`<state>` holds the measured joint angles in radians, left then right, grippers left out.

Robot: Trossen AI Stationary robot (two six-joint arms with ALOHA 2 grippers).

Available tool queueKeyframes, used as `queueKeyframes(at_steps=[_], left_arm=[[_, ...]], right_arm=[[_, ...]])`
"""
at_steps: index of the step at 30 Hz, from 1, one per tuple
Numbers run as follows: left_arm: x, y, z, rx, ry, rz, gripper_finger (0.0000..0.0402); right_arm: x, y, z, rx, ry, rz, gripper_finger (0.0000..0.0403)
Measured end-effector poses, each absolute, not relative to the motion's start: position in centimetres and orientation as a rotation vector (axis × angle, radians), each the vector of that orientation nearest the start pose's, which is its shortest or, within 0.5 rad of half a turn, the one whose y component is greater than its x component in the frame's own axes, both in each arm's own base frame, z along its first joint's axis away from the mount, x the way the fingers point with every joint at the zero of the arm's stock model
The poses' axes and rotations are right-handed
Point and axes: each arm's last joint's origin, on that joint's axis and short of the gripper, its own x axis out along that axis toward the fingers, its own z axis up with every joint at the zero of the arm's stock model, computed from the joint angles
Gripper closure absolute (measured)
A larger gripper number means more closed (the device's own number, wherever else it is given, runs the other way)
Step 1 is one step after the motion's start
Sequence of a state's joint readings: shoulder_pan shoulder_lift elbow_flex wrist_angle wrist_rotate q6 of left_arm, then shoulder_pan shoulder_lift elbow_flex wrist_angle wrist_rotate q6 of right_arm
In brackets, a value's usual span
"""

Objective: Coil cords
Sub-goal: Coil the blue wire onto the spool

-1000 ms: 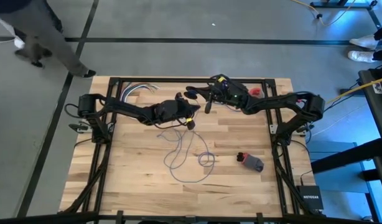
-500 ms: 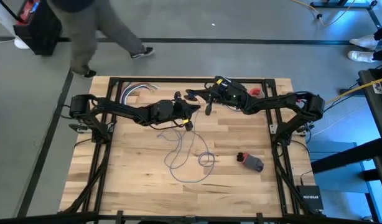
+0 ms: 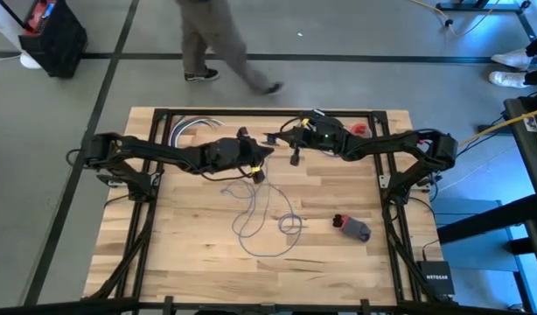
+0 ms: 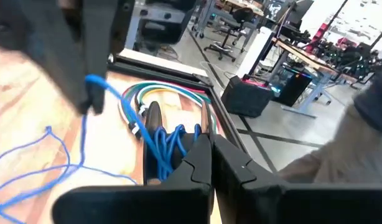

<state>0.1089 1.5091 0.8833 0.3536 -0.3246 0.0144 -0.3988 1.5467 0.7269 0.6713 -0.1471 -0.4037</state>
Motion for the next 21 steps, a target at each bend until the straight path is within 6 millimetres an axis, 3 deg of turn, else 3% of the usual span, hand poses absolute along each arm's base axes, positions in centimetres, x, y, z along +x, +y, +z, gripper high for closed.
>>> queueKeyframes(at_steps=[11, 21], left_arm=[[31.6, 4.6, 24.6, 0.062, 0.370, 0.515, 0.0400], [31.2, 4.9, 23.9, 0.097, 0.469, 0.525, 0.0400]], right_arm=[[29.0, -10.1, 22.7, -0.462, 0.252, -0.156, 0.0400], [28.1, -8.4, 25.0, -0.461, 0.182, -0.116, 0.0400]])
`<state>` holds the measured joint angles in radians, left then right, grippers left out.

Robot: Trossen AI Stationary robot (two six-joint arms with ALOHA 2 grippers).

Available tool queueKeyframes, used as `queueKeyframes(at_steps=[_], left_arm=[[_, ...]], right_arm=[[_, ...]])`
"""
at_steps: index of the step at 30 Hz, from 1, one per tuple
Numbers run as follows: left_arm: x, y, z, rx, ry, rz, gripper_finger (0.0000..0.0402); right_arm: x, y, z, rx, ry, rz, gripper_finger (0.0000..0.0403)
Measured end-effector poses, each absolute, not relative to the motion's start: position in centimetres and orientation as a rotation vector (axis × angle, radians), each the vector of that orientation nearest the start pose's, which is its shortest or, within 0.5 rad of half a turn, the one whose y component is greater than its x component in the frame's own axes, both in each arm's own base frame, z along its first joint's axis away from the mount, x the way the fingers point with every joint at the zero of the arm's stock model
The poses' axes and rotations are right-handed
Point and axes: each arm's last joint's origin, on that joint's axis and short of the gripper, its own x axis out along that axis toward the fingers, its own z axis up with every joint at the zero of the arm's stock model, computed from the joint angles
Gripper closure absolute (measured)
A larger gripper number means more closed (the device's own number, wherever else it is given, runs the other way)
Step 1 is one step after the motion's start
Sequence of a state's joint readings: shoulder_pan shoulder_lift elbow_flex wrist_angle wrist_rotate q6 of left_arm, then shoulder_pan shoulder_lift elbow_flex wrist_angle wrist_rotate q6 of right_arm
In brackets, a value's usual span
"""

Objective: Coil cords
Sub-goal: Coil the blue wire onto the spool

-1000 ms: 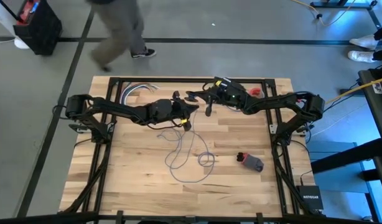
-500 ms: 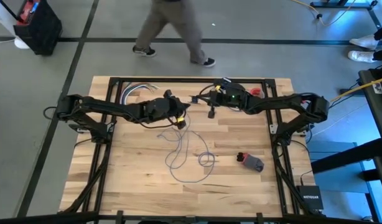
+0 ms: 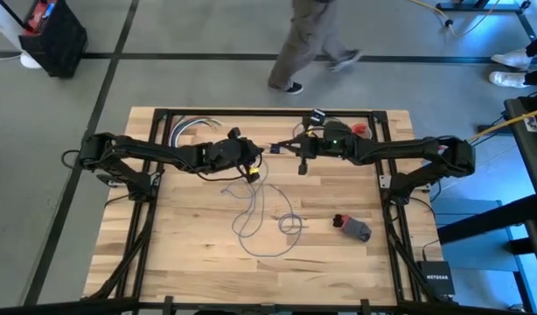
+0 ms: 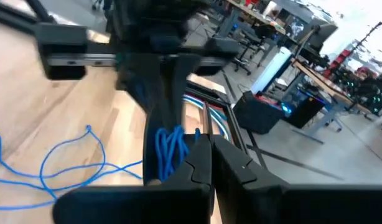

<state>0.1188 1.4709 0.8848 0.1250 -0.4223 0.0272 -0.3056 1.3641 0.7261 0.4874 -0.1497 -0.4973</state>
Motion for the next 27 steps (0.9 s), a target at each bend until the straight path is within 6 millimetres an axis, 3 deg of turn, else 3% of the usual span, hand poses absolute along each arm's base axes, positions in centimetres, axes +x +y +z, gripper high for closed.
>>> queueKeyframes(at_steps=[14, 18, 27], left_arm=[[31.7, 4.9, 22.7, 0.070, 0.505, 0.433, 0.0393], [31.7, 4.9, 20.9, 0.056, 0.595, 0.437, 0.0354], [31.7, 5.0, 21.5, 0.041, 0.563, 0.439, 0.0253]], right_arm=[[27.2, -8.1, 26.6, -0.344, 0.110, -0.111, 0.0400], [27.0, -8.1, 27.8, -0.359, 0.038, -0.147, 0.0400], [27.0, -8.2, 27.1, -0.351, 0.095, -0.152, 0.0400]])
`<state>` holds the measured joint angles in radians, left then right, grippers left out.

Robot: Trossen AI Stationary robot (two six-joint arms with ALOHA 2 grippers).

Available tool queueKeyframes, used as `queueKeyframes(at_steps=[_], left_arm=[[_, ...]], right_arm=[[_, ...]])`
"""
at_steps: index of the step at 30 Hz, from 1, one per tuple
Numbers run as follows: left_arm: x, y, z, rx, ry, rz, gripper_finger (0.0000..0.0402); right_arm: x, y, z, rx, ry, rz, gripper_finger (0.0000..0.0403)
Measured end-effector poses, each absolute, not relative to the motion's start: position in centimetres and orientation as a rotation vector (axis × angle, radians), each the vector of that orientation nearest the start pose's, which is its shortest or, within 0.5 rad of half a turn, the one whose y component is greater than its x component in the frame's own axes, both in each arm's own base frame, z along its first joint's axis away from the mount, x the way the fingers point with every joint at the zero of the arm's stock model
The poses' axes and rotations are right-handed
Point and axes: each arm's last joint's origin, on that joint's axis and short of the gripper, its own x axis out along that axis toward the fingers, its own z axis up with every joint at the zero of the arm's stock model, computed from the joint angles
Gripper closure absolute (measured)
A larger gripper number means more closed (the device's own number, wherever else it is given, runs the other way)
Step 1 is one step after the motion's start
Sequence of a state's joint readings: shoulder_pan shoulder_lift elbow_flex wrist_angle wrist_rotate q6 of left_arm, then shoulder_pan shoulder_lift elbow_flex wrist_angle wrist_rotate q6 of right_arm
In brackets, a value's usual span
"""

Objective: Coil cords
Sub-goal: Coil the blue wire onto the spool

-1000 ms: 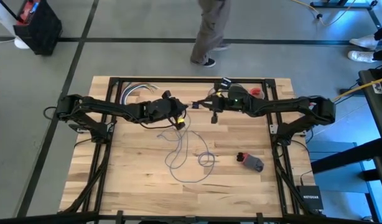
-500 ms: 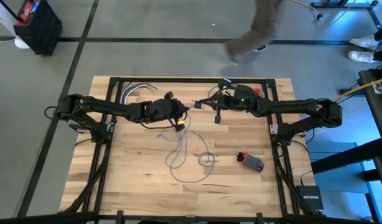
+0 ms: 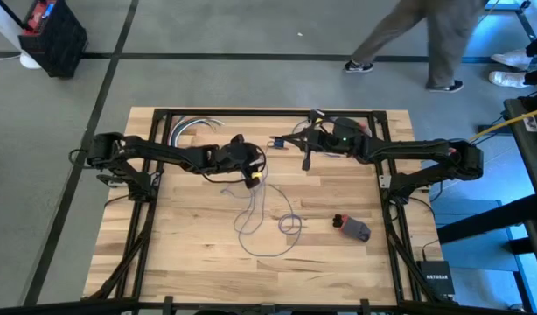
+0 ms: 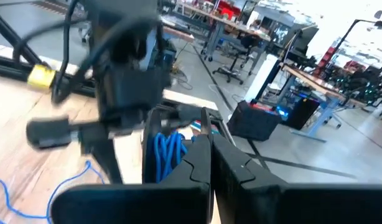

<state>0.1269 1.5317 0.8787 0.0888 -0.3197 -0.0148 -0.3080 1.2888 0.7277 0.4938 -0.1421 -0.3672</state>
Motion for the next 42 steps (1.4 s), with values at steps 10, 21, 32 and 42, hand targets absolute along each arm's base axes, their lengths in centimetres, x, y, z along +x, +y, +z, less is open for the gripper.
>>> queueKeyframes(at_steps=[10, 21, 32, 42], left_arm=[[29.9, 3.1, 25.6, 0.070, 0.451, 0.380, 0.0247], [30.7, 3.7, 27.6, 0.210, 0.259, 0.383, 0.0273], [31.2, 3.8, 27.4, 0.198, 0.213, 0.241, 0.0302], [31.3, 3.8, 27.6, 0.219, 0.199, 0.252, 0.0394]], right_arm=[[26.9, -8.2, 27.2, -0.351, 0.099, -0.167, 0.0400], [27.0, -8.0, 27.1, -0.345, 0.091, -0.104, 0.0400], [27.2, -8.0, 26.9, -0.328, 0.079, -0.090, 0.0400], [27.2, -8.0, 26.9, -0.329, 0.076, -0.092, 0.0373]])
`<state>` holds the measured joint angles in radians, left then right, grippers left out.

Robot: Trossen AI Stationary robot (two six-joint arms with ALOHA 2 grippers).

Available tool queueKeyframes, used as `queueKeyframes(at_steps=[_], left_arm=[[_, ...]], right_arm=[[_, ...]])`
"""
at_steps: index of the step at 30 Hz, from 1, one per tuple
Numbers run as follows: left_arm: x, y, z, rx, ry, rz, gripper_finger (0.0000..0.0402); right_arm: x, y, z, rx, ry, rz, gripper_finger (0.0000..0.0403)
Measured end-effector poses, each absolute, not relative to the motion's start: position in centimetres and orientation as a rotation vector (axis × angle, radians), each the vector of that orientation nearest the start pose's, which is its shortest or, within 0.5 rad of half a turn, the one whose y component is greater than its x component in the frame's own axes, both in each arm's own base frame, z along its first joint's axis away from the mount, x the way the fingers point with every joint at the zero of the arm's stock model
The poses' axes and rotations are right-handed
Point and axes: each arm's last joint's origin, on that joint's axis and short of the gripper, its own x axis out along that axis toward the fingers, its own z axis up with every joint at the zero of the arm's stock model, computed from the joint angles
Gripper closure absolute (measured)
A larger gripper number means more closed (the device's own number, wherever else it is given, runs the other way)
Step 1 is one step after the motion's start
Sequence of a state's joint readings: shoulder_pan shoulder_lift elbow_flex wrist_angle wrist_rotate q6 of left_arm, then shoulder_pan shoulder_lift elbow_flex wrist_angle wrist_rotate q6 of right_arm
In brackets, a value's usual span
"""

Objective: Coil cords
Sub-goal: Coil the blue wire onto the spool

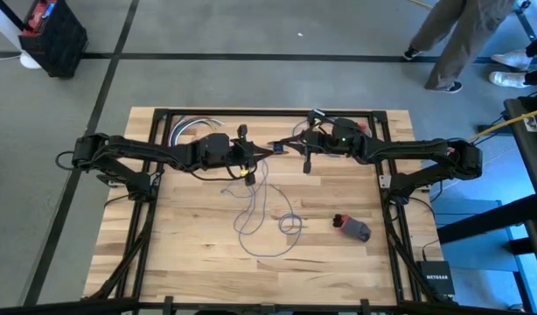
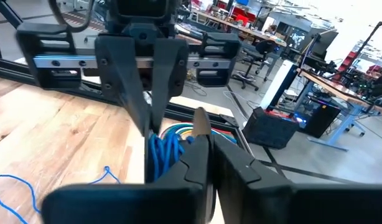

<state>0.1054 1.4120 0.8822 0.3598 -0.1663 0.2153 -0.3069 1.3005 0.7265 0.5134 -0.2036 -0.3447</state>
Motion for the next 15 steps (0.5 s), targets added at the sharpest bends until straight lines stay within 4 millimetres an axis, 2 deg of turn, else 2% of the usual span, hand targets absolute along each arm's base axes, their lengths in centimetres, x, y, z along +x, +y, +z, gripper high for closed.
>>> queueKeyframes(at_steps=[10, 15], left_arm=[[30.7, 3.8, 28.2, 0.222, 0.189, 0.277, 0.0400], [30.7, 3.8, 28.3, 0.217, 0.187, 0.277, 0.0401]], right_arm=[[26.0, -7.8, 28.0, -0.328, 0.097, -0.146, 0.0305], [25.6, -7.9, 28.1, -0.328, 0.128, -0.222, 0.0287]])
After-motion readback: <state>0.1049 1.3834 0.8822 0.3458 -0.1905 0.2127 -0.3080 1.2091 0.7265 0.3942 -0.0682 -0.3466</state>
